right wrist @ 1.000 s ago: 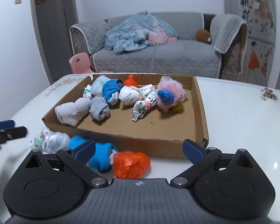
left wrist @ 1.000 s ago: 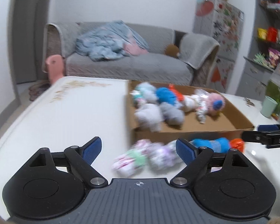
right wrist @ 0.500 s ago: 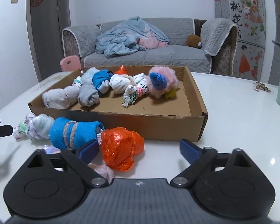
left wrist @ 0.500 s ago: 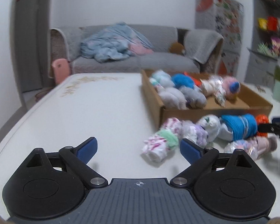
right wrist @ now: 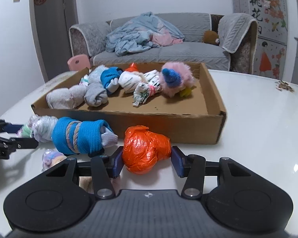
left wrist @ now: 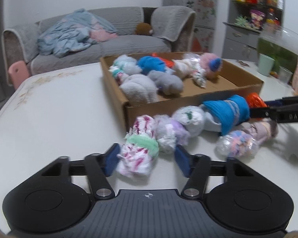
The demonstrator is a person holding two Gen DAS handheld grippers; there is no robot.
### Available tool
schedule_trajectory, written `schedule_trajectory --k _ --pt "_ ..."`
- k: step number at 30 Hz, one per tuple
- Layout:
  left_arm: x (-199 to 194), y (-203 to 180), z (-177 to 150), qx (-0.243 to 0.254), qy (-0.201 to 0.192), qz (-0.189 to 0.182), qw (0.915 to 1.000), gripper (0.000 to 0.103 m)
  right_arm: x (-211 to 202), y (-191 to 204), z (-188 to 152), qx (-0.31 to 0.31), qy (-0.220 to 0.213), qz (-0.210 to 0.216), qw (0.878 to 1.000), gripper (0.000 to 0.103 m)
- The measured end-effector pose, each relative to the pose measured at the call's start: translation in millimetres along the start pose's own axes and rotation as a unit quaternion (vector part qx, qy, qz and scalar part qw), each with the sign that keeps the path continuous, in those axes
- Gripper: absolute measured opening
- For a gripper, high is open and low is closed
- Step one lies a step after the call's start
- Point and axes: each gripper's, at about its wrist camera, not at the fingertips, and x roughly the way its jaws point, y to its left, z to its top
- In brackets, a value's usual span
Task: Organize objects
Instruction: 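Grasp the pink-white green-banded bundle with the left tool while the right grasps the orange bundle, then carry both bundles into the tray and open both tools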
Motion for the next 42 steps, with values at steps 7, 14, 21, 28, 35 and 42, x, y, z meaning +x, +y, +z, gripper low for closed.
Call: schedule_trajectory --k 7,14,21,28,35,42 --pt "-5 -2 -1 -0.026 -0.005 -0.023 0.9994 0.046 -9 -14 -3 0.026 -0.007 -0.006 1.0 0.046" --pt "-17 -8 -9 -0.048 -0.008 -0.013 0.9987 0.041 -10 -14 -4 0.023 -0.008 -0.009 1.0 0.046" --pt "-34 -20 -21 -0.081 -0.012 0.014 0.9965 0.041 -20 -20 -8 0.031 -0.022 0.009 0.999 0.046" --pt "-41 -30 -27 -0.075 -0.014 0.046 0.996 0.043 -28 -40 -13 0.086 -0.041 0.041 0.995 0.046" --pt "-40 -37 -27 -0.053 -0.012 0.067 0.9963 0.043 -28 -47 -13 0.108 -0.044 0.057 0.992 0.046" --pt "-41 -33 -29 -0.062 -0.013 0.07 0.9955 0.043 -28 -49 -15 0.11 -0.041 0.072 0.99 0.046"
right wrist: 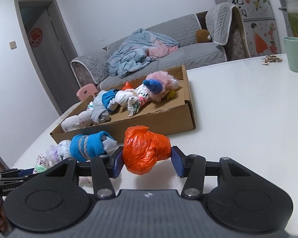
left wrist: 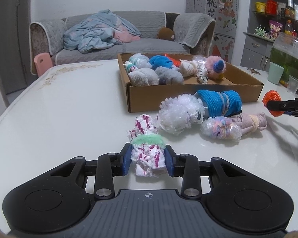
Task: Organize objects
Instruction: 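Carry both bundles into the tray and open both tools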
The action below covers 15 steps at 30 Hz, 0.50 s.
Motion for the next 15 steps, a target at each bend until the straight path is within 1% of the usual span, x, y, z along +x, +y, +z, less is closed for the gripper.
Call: schedule_trajectory --k 4,8,10,12,14,15 --pt "-1 0 0 -0.003 -0.001 0.008 1.0 0.043 2 3 0 -0.01 0.011 0.011 1.0 0.046" --pt "-2 4 0 -0.014 -0.004 0.005 0.9999 0.041 1 6 -1 -0.018 0.012 0.015 1.0 0.046" --pt "-4 0 0 0.0 -0.008 0.005 1.0 0.039 -1 5 -1 -0.017 0.004 0.013 1.0 0.046" --pt "-12 -4 6 0.011 -0.012 -0.007 0.9998 0.039 -6 7 -1 -0.025 -0.009 0.011 1.0 0.046" --pt "-29 -8 20 0.025 -0.031 -0.026 0.9989 0.039 -16 13 4 -0.055 -0.021 0.012 0.998 0.046" --pt "-36 -11 29 0.041 -0.037 -0.029 0.998 0.039 -21 15 9 -0.067 -0.026 0.012 0.997 0.046"
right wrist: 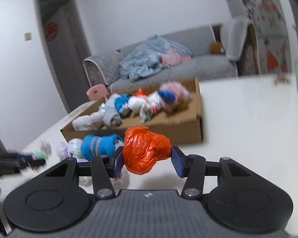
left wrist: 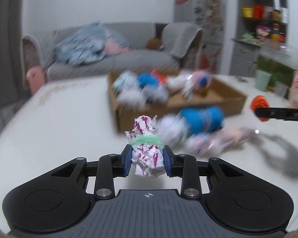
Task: Organize objects
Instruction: 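Carry both bundles into the tray and open both tools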
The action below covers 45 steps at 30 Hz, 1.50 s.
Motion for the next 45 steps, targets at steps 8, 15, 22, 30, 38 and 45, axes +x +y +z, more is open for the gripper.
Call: schedule_trajectory --k 8,15,22,30,38,45 --pt "10 -20 84 0.087 -0.025 -0.03 0.9954 0.039 -11 23 77 -0.157 -0.031 0.026 0.987 0.046" --pt "64 -50 131 0.121 -0.005 -0.067 0.9904 0.039 28 39 117 -0.265 0.004 0.039 0.964 0.046" --pt "132 -62 131 0.078 0.063 -0.109 0.9891 0.039 77 35 113 -0.283 0.069 0.045 0.956 0.046" --pt "167 -44 110 0.066 0.117 -0.09 0.9868 0.039 121 46 97 -0.295 0.132 0.075 0.943 0.046" --pt "173 -25 95 0.064 0.142 -0.05 0.9865 0.039 144 50 94 -0.314 0.162 0.091 0.931 0.046" --pt "175 -15 91 0.047 0.145 -0.029 0.9879 0.039 161 61 93 -0.33 0.181 0.098 0.921 0.046"
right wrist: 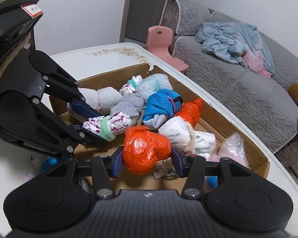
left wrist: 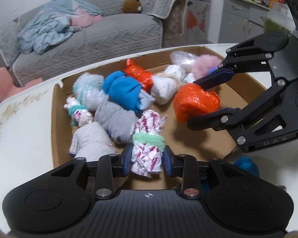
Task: Organize objects
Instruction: 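Carry both bundles into the tray and open both tools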
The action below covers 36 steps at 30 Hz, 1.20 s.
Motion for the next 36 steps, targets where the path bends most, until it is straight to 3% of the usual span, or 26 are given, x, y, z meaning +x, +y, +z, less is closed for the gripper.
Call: schedule_trajectory --k 14,22,25,33,36 --pt "3 -1 1 -0.028 -0.002 0.013 0.9995 0.04 20 3 0 0.012 0.034 0.001 0.999 0.047" --pt "3 -1 2 -0.031 0.007 0.02 0.9993 0.045 18 2 -2 0.014 0.038 0.0 0.999 0.047" --pt "2 0 3 -0.041 0.013 0.019 0.9989 0.05 18 2 -2 0.013 0.04 0.0 0.999 0.049" --pt "-3 -2 11 -0.053 0.033 0.015 0.9979 0.076 16 -5 -4 0.006 0.063 0.003 0.998 0.054" --pt "-4 -5 14 -0.06 0.046 0.018 0.997 0.08 15 -8 -4 0.007 0.075 0.004 0.997 0.058"
